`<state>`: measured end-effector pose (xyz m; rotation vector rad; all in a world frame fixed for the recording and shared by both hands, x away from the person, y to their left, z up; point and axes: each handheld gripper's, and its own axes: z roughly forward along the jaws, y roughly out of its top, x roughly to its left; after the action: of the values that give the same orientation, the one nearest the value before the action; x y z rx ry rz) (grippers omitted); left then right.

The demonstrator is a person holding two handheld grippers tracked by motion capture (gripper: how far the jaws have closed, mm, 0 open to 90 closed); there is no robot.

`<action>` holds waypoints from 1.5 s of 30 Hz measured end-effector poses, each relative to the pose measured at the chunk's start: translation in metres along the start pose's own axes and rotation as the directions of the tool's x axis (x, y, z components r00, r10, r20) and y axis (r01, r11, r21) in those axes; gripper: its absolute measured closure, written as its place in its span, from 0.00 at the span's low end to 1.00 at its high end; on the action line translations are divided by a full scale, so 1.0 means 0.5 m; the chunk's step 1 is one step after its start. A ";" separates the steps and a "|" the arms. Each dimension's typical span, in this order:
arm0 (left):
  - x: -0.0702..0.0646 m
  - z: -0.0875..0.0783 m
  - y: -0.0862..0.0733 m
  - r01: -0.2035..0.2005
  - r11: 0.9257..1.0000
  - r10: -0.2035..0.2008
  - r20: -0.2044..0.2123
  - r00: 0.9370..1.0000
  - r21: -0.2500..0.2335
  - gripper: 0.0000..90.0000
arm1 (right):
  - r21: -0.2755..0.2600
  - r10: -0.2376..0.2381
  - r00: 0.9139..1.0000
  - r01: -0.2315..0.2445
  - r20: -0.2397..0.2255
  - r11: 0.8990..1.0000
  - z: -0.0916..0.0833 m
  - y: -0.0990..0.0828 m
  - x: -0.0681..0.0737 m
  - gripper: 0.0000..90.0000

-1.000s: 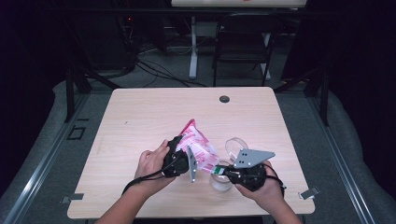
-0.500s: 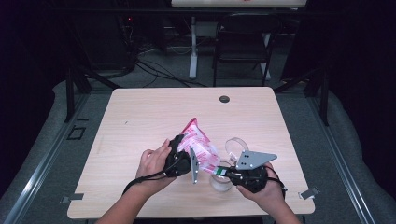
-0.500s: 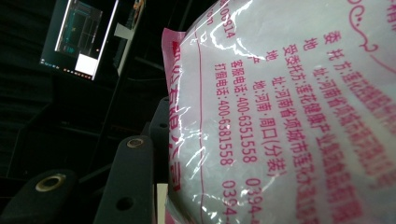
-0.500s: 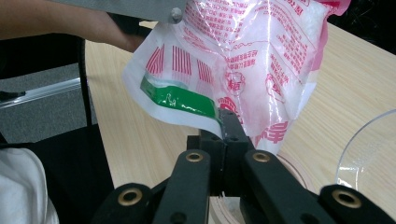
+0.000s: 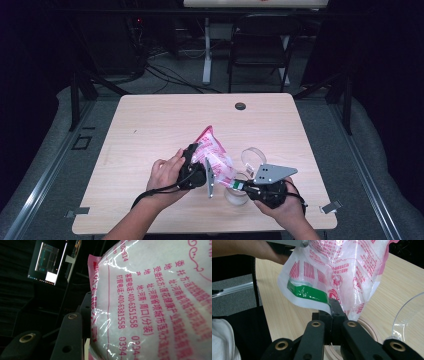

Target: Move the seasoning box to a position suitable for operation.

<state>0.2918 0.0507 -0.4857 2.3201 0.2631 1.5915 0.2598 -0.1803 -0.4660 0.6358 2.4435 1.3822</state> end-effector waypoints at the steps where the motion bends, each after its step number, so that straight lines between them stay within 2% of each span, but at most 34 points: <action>1: 0.000 0.000 0.000 0.000 1.000 0.000 0.000 1.000 0.000 0.66 | -0.001 0.002 1.000 -0.002 0.000 1.000 0.000 -0.001 0.000 1.00; 8: 0.000 -0.001 0.004 -0.023 1.000 0.022 -0.017 1.000 -0.005 0.66 | -0.002 0.005 1.000 -0.005 0.003 1.000 0.001 -0.006 -0.001 1.00; 45: 0.001 -0.006 0.020 -0.051 0.999 0.051 -0.048 0.998 -0.016 0.66 | 0.016 0.024 1.000 -0.024 0.000 1.000 0.002 -0.025 -0.004 1.00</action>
<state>0.2889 0.0421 -0.4806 2.2956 0.2021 1.6688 0.2591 -0.1861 -0.4771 0.6702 2.4573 1.3735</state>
